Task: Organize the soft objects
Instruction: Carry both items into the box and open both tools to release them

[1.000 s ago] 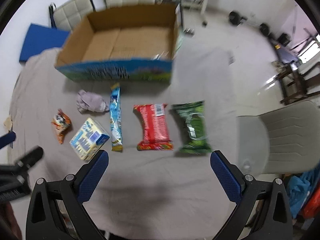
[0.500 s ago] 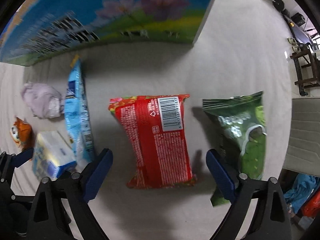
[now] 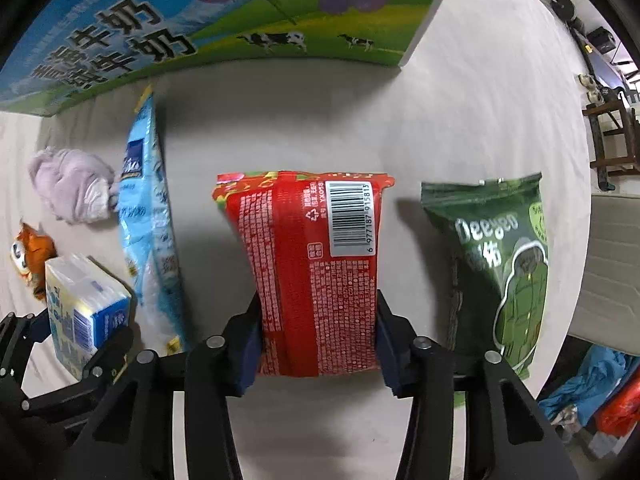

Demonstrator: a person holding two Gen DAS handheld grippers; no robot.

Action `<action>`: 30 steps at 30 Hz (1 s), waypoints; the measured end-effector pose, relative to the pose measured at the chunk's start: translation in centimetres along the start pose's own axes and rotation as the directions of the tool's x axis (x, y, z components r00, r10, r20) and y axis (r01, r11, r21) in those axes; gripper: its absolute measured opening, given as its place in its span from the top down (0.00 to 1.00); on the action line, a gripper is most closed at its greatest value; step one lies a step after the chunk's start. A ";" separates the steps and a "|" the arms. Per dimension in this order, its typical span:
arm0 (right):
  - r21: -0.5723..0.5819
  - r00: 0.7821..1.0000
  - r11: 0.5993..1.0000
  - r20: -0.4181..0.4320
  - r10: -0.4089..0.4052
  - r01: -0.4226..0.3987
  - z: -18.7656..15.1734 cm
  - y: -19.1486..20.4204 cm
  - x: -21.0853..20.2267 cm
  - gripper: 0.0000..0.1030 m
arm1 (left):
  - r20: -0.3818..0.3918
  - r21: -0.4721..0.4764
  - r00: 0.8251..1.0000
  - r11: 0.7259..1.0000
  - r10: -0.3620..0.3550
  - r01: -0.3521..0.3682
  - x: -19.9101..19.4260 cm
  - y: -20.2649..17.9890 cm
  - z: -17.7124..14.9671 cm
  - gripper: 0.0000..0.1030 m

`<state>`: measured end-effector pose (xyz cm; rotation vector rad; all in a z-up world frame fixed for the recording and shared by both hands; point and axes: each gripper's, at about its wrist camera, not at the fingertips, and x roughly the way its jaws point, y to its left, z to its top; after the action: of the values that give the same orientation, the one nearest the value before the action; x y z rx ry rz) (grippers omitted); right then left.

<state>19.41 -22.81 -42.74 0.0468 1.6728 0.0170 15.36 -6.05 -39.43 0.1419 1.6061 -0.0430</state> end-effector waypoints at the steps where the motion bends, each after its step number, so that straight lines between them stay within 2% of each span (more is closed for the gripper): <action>1: 0.000 1.000 1.000 -0.002 0.010 -0.010 -0.5 -0.2 -0.2 0.52 | 0.003 -0.011 1.000 1.000 -0.007 0.007 -0.5 0.1 -0.4 0.34; 6: -0.009 0.998 0.998 0.001 0.056 -0.056 -3.2 -0.6 -1.5 0.53 | 0.036 -0.062 0.999 0.997 -0.034 0.036 -3.8 1.0 -2.8 0.34; 11: -0.014 0.994 0.994 0.014 0.110 -0.110 -5.6 -1.9 -3.4 0.53 | 0.088 -0.102 0.994 0.992 -0.058 0.067 -9.0 1.4 -4.4 0.34; 16: -0.033 0.984 0.985 0.062 0.169 -0.168 -6.9 -2.6 -9.4 0.53 | 0.164 -0.133 0.981 0.982 -0.109 0.131 -14.4 2.9 -4.3 0.34; 17: -0.035 0.981 0.983 0.073 0.180 -0.178 -6.9 -2.8 -12.1 0.53 | 0.179 -0.136 0.976 0.979 -0.128 0.153 -15.3 3.0 -3.5 0.34; 21: -0.042 0.965 0.976 0.143 0.219 -0.215 -7.1 -4.0 -17.3 0.53 | 0.234 -0.118 0.958 0.973 -0.165 0.197 -18.8 3.2 -1.5 0.34; 24: -0.033 0.955 0.974 0.188 0.228 -0.226 -5.7 -3.7 -19.2 0.53 | 0.269 -0.091 0.950 0.977 -0.160 0.191 -21.0 3.3 1.0 0.34; 27: -0.013 0.947 0.975 0.235 0.218 -0.222 -2.9 -2.6 -20.9 0.53 | 0.285 -0.066 0.941 0.976 -0.183 0.210 -22.3 3.7 4.3 0.34; 30: 0.012 0.944 0.975 0.255 0.211 -0.221 -0.3 -2.2 -22.5 0.53 | 0.285 -0.051 0.935 0.971 -0.211 0.235 -22.1 4.1 8.3 0.34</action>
<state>21.33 -25.94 -20.42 0.2540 1.4063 0.1384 24.82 -4.41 -17.51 -0.1104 1.3332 -0.1639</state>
